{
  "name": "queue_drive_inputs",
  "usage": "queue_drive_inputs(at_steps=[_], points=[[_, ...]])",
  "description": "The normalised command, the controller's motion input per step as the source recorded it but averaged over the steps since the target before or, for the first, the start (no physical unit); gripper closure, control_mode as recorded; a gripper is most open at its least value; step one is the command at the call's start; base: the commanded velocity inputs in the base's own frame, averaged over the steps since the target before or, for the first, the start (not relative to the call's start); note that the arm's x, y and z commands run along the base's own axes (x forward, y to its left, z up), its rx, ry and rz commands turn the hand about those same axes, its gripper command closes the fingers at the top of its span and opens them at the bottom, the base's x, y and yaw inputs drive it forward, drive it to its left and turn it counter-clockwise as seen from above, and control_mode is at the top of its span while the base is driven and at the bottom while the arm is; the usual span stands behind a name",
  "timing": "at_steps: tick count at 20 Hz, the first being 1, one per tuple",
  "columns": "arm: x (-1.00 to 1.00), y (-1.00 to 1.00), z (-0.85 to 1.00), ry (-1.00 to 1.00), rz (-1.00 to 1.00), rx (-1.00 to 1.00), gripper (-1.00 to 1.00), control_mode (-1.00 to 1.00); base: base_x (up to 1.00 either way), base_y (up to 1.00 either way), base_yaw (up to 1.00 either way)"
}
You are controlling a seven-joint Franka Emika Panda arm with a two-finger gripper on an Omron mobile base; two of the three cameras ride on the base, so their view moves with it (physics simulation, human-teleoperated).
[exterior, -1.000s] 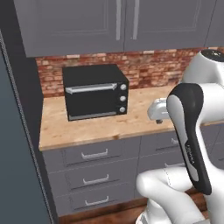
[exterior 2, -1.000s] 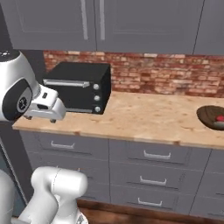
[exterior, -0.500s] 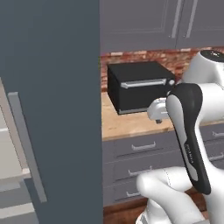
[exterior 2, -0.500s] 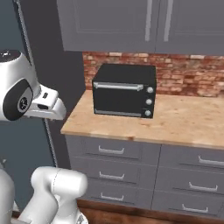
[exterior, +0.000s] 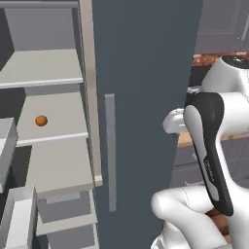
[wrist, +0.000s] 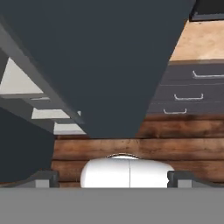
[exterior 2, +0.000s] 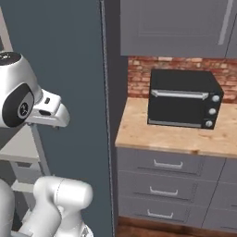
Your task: Take the tangerine, fish, and bell pepper from the freezer and place them in the bowl on the counter.
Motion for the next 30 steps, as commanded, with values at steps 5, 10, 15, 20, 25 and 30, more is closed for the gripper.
queue_drive_inputs(at_steps=[5, 10, 15, 20, 25, 30], points=[[0.0, 0.0, 0.0, 0.0, 0.0, 0.0, -1.0, 1.0, 0.03, 0.69, 0.0], [0.0, 0.0, 0.0, 0.0, 0.0, 0.0, -1.0, 1.0, 0.24, 0.54, 0.0], [0.0, 0.0, 0.0, 0.0, 0.0, 0.0, -1.0, 1.0, 0.31, 0.63, 0.0], [0.0, 0.0, 0.0, 0.0, 0.0, 0.0, -1.0, 1.0, 0.34, 0.5, 0.0], [0.0, 0.0, 0.0, 0.0, 0.0, 0.0, -1.0, 1.0, 0.36, 0.39, 0.01], [0.0, 0.0, 0.0, 0.0, 0.0, 0.0, -1.0, 1.0, 0.43, 0.31, 0.03]])
